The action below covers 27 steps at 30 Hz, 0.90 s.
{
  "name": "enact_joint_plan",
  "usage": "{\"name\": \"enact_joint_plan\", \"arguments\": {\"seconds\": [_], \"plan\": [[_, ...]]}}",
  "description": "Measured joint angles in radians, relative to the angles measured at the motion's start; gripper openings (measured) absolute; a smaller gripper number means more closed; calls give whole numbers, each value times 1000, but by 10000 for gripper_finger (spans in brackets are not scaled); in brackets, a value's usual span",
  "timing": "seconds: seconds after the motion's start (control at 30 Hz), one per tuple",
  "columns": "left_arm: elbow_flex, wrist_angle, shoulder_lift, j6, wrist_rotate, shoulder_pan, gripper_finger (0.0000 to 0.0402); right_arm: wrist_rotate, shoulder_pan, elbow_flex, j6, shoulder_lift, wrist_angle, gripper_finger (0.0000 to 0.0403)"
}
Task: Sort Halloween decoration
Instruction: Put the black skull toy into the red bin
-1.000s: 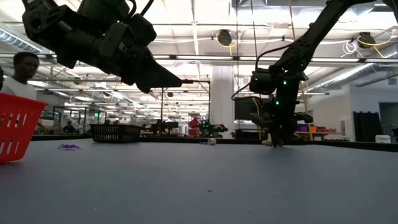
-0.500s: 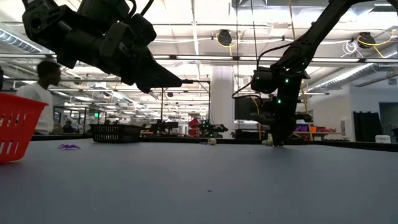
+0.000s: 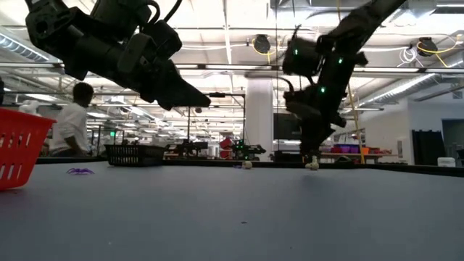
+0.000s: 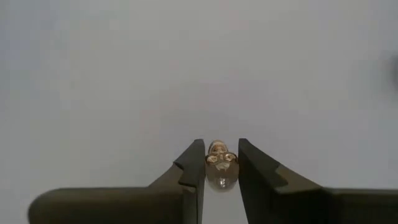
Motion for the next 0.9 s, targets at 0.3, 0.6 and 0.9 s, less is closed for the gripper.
{"name": "enact_joint_plan", "arguments": {"seconds": [0.3,0.6,0.9], "plan": [[-118,12,-175,-1,-51,0,1,83,375,1,70,7,209,55],[-238,-4,-382,6,-102,0,1,123,575,121,14,157,452,55],[-288,-2,-487,19,-108,0,1,135,651,485,-130,430,497,55]]}}
